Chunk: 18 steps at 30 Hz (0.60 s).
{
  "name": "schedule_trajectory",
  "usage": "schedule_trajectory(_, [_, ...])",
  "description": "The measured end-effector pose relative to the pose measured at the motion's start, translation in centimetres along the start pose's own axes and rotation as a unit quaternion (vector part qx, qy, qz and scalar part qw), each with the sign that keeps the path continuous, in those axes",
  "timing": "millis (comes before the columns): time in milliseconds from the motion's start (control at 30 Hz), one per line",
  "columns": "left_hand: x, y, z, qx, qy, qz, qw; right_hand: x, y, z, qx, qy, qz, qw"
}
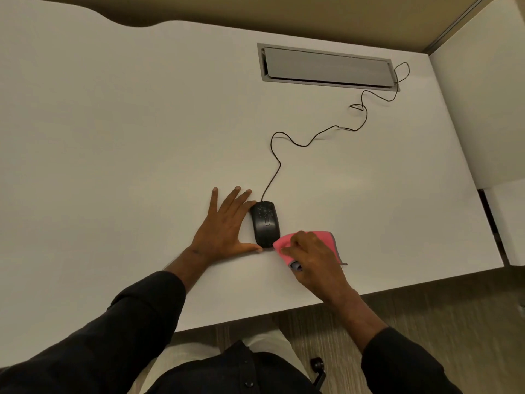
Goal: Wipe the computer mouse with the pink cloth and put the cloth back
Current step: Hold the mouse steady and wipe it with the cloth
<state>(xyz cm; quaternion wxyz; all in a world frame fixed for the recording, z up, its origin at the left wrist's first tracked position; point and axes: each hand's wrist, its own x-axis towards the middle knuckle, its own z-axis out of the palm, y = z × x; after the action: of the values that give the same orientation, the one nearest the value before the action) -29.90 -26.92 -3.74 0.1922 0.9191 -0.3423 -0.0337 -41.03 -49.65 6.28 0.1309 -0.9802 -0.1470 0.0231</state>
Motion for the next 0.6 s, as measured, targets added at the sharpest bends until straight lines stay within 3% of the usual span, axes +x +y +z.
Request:
schedule_trajectory(233, [-0.2,0.3,-0.9,-0.028,0.007,-0.003,1.0,2.6,2.1,-1.5,0.086,0.084,0.053,0.991])
schedule_trajectory(400, [-1.9,2.8,-2.8,-0.098,0.059,-0.006,0.993,5.5,3.7,-1.5,0.141,0.13,0.073,0.979])
schedule_trajectory(600, [-4.8,8.2,-2.2,-0.01,0.069,0.038,0.997,8.4,4.8,-1.4,0.17,0.072,0.011,0.983])
